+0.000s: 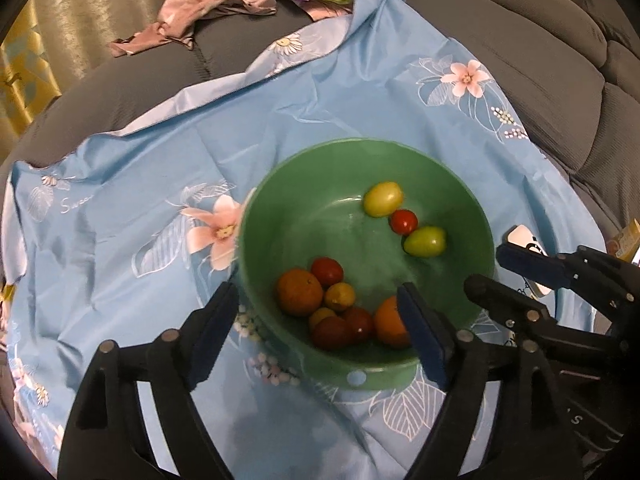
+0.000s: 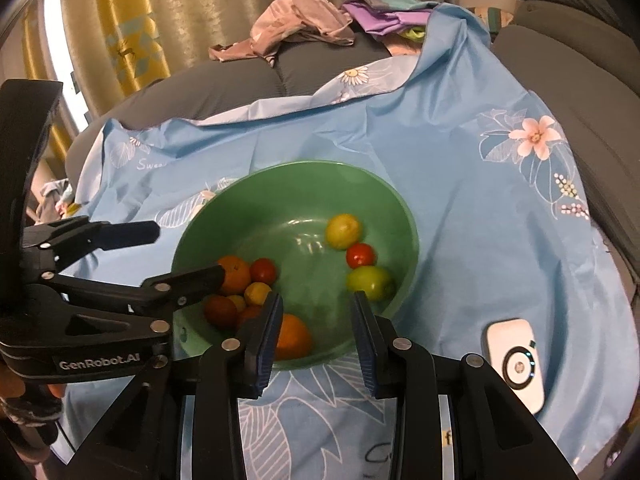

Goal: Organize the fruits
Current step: 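Open both tools to release the fruits into the bowl, then lift both tools away from the green bowl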

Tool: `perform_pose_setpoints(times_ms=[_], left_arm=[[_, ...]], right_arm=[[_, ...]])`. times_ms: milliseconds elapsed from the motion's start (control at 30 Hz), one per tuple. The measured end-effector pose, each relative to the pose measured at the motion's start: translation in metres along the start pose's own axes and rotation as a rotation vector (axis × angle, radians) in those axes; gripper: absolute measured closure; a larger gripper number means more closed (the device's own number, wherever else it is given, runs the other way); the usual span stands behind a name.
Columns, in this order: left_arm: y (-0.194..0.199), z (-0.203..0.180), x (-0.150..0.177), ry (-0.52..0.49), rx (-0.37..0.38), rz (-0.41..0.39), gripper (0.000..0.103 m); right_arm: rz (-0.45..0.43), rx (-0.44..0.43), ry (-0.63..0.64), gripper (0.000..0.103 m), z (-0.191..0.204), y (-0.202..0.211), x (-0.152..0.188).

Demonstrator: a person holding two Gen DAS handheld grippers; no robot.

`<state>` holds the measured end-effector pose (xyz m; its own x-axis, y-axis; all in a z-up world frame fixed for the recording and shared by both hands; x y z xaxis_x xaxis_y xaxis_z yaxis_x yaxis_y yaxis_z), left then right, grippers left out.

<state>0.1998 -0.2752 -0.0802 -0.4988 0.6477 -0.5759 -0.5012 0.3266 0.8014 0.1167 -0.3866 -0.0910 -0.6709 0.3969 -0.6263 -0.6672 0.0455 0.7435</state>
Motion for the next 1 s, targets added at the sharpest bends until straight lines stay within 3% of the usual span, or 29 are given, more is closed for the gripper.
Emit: perform_pose_setpoints(times_ms=[133, 333, 400, 567, 700, 1000], left_arm=[[0.018, 0.004, -0.003, 0.001, -0.041, -0.003, 0.011], [0.048, 0.003, -0.014, 0.024, -0.039, -0.022, 0.001], [0.057, 0.004, -0.019, 0.022, -0.061, -0.018, 0.001], [0.075, 0.003, -0.029, 0.054, -0.037, -0.008, 0.001], [0.087, 0.003, -0.037, 0.024, -0.087, -0.011, 0.001], [0.095, 0.003, -0.044, 0.008, -0.104, -0.015, 0.001]], right_arm=[[0.016, 0.028, -0.007, 0.063, -0.001, 0.016, -0.007], [0.028, 0.077, -0.025, 0.060, -0.003, 0.037, -0.021], [0.027, 0.081, -0.015, 0.060, -0.001, 0.044, -0.026], [0.004, 0.090, 0.030, 0.060, 0.004, 0.068, -0.040], [-0.008, 0.087, 0.052, 0.060, 0.007, 0.083, -0.050], [-0.009, 0.082, 0.060, 0.060, 0.009, 0.095, -0.063]])
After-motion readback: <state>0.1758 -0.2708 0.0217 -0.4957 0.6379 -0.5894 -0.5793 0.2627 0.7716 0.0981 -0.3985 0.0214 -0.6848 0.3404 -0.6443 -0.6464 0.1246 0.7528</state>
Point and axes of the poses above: each gripper's, at about its wrist camera, not at the fingertips, and y roughly against the way its jaws point, z to its left, x to its underside, the point moved 9 cm from there along -y, roughly the way its jaws point, and after that the axes turned 13 degrees about -y, right-handed, at the moved point
